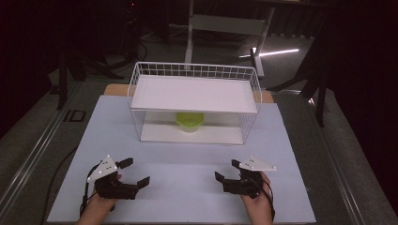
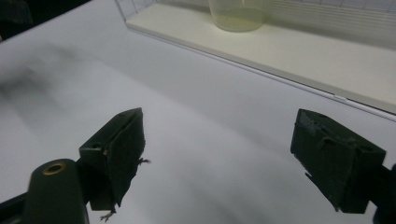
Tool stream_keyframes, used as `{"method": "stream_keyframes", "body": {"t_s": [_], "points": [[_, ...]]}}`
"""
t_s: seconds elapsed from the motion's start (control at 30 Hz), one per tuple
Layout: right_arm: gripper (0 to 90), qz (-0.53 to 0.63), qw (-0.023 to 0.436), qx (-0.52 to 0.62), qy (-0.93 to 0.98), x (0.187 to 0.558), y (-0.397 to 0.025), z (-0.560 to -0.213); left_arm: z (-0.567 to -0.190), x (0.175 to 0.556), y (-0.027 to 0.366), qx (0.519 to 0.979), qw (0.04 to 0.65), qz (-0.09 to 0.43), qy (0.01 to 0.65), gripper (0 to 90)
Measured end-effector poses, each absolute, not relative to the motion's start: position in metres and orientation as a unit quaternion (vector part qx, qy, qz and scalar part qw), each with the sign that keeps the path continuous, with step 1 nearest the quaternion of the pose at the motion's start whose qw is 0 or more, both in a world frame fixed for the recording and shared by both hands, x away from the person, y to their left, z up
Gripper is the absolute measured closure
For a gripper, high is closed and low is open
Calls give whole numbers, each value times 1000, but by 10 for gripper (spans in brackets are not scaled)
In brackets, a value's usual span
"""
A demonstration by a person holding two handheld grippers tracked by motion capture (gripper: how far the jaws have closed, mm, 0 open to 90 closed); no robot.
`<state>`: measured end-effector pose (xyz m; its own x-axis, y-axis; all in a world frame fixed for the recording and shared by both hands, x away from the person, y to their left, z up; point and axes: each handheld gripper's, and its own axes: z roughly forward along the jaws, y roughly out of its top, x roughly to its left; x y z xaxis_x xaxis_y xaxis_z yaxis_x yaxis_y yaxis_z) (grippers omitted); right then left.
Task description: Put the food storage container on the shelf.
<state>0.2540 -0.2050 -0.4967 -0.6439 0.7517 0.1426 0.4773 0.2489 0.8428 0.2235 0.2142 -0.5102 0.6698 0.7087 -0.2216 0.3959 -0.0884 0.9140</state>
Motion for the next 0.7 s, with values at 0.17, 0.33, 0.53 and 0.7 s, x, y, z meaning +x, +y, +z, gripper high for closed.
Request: {"method": "stream_keyframes", "body": {"t_s": [0.17, 0.33, 0.53, 0.7], "points": [[176, 460, 154, 383, 786, 253, -209, -498, -509, 222, 215, 722, 564, 138, 376, 10], [175, 468, 159, 378, 783, 257, -211, -498, -508, 222, 214, 725, 562, 150, 369, 10], [176, 461, 147, 392, 783, 262, -214, -505, -510, 222, 213, 727, 558, 150, 371, 10], [176, 458, 148, 390, 785, 261, -212, -506, -511, 221, 212, 728, 558, 148, 369, 10]]}}
